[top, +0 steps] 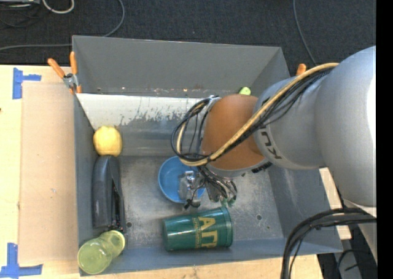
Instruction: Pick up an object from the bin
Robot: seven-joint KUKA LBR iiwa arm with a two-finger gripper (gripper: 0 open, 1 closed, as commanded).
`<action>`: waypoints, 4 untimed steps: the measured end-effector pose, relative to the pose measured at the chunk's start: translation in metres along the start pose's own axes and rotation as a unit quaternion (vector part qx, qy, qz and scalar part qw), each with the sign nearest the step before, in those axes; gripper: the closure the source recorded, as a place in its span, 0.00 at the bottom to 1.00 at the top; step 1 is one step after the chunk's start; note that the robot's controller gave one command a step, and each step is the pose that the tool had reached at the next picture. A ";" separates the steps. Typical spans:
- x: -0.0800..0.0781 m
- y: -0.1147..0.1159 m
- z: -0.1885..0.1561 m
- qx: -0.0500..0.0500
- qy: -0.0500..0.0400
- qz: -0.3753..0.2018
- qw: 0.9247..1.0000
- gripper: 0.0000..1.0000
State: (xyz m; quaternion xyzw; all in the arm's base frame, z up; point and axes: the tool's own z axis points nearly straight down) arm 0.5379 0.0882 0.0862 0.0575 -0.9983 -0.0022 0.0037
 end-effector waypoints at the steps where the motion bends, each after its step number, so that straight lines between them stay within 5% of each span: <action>1: 0.000 0.000 -0.024 0.000 0.000 0.000 1.000 1.00; 4: 0.000 0.001 -0.063 0.000 -0.001 -0.002 1.000 1.00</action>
Offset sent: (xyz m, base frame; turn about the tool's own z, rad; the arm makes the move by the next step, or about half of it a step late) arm 0.0002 0.0001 0.0368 -0.0008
